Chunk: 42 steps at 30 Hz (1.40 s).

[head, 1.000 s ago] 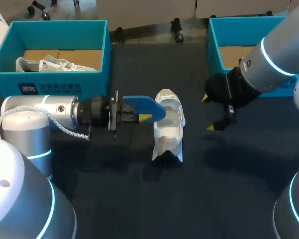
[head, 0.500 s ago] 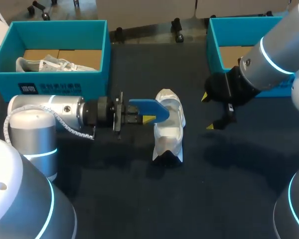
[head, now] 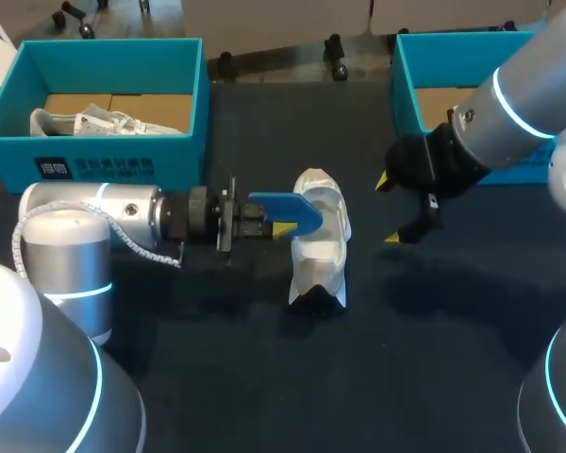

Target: Take the shoe out of the shoebox, open the shoe tongue, remove and reinsert the insole, then place the shoe into the shoebox

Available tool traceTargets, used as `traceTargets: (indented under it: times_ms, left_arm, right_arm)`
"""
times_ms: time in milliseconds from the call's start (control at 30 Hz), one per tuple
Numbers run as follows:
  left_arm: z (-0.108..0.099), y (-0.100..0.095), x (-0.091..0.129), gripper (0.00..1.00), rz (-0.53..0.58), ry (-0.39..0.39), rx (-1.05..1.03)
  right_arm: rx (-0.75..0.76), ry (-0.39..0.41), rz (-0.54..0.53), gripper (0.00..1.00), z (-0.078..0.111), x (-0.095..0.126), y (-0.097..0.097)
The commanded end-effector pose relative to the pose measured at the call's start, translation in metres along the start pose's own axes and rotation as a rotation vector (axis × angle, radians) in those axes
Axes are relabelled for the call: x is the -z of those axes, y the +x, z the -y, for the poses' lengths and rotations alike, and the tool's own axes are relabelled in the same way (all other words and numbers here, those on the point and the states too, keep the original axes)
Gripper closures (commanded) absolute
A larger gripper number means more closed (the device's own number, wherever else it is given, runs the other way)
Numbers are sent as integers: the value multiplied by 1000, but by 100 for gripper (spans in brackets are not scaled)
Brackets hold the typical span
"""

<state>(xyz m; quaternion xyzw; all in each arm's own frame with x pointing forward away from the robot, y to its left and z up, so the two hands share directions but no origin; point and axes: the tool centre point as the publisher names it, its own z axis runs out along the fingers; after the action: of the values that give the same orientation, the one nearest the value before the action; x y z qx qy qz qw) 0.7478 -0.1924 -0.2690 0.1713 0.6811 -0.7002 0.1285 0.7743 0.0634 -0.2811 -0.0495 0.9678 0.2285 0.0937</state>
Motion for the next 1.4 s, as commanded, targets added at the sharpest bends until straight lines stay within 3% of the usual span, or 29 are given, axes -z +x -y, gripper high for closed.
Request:
traceTargets:
  times_ms: [33, 533, 900, 1400]
  left_arm:
    - [-4, 0, -3, 100, 2, 5, 1]
    - [-6, -1, -2, 100, 4, 5, -2]
    - [-9, -1, -5, 100, -3, 3, 2]
    - [13, -1, 0, 100, -14, 49, -13]
  right_arm:
    - [19, -3, 5, 0, -8, -9, 2]
    - [20, -58, -1, 0, -34, -33, 7]
    - [10, -39, 7, 0, -34, -33, 7]
    - [10, -39, 7, 0, -34, -33, 7]
